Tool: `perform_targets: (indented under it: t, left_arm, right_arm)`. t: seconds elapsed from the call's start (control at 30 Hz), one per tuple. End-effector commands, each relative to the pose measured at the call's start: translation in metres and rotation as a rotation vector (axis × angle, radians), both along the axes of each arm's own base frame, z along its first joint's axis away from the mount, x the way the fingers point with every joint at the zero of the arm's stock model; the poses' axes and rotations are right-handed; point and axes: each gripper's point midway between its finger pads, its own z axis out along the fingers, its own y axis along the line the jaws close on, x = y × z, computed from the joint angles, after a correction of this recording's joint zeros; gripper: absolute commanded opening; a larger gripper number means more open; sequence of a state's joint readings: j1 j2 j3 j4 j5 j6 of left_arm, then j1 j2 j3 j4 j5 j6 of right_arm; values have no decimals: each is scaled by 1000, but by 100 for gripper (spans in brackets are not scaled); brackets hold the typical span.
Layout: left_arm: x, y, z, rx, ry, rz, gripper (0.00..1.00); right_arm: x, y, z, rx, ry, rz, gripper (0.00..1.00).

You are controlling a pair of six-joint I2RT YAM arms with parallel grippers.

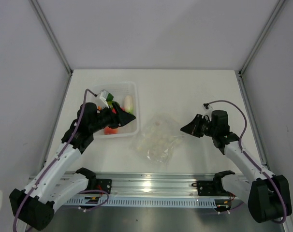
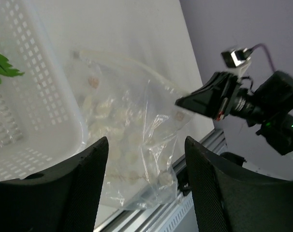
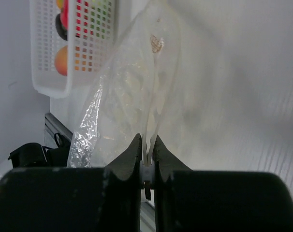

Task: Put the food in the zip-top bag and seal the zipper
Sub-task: Pick up the zipper food storage bag at the center of the board.

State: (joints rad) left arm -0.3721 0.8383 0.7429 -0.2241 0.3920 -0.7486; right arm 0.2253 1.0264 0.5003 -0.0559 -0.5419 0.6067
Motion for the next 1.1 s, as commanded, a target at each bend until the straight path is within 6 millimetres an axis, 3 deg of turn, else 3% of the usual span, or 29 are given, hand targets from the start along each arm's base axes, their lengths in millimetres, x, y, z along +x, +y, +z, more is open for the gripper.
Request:
perform_targets:
  t: [0.0,0.03,0.07,0.2,0.3,0.37,0.4,0.47,0.53,0.77,1.07]
  left_arm:
    - [-3,-16,7,90,-17,-74,66]
    - [-6,-18,1,112,8,-88,65]
    - [-3,-21,16,118,-18,-86,65]
    - [-7,-32,20,199,-7,-111,65]
    - [-7,-40,42,193,-43,-128,66]
    - [-7,-46,40,209,-23,-146,66]
    - [-8,-51,55,197,-45,-159,66]
    - [-8,-58,47,228,-14,-179,67]
    - [-8,-65,60,230,-37,-192,67]
    - [-15,-80,55,268,8,-239,67]
    - [-27,-94,25,316,98,-267,66]
  right_arm:
    - [5,6,49,-23,-169,99,0]
    - [4,6,55,-46,-208,124,0]
    - [5,6,71,-49,-255,132,0]
    - [-6,10,106,-70,-379,213,0]
    - [-19,18,132,-103,-478,286,0]
    - [-29,25,139,-127,-523,341,0]
    - [-35,28,150,-127,-564,361,0]
    - [-43,32,155,-148,-606,389,0]
    - [-56,39,165,-148,-657,418,0]
    - [-76,48,165,-180,-698,457,0]
    - [-80,55,158,-249,-709,448,0]
